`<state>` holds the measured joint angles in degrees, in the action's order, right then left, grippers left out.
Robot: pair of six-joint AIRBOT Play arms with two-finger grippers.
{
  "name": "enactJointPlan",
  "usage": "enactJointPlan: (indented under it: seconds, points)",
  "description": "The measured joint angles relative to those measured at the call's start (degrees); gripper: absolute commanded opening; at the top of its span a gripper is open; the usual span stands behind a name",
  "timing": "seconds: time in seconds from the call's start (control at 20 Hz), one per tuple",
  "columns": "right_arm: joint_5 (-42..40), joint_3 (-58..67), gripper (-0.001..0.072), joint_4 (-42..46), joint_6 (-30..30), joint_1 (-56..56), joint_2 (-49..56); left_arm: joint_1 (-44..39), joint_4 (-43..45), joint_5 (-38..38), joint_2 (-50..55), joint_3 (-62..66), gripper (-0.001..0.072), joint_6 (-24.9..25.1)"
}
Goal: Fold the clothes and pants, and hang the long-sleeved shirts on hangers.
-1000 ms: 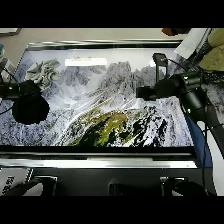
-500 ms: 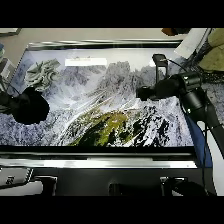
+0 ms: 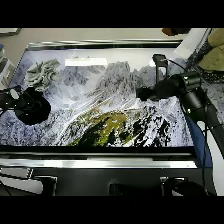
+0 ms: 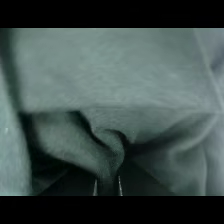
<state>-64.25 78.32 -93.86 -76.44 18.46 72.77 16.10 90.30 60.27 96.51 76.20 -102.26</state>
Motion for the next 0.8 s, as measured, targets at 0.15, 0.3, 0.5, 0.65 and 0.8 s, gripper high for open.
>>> enactJointPlan:
  seconds: [0.15, 0.3, 0.5, 0.65, 0.8]
  points:
    - [-2.9, 0.0, 0.0324, 0.0, 0.4, 0.0, 0.0, -3.1, -6.3, 3.2, -1.9, 0.0, 0.0014, 3.1]
    - [-7.3, 0.0, 0.0324, 0.7, 0.5, 0.0, -0.1, -10.3, -12.9, 4.5, -5.0, 0.0, 0.0014, 4.5]
    - [-12.3, 0.0, 0.0323, 4.1, -1.1, 0.0, -1.0, -25.6, -24.0, 3.7, -6.0, 0.0, 0.0014, 5.1]
    - [-15.7, 0.0, 0.0323, 7.4, -3.3, 0.0, -2.4, -38.2, -28.3, -0.1, -4.0, 0.0, 0.0015, 2.3]
    - [-18.8, 0.0, 0.0324, 9.9, -5.2, -0.1, -3.4, -47.2, -30.1, -3.3, -0.9, 0.0, 0.0357, -2.4]
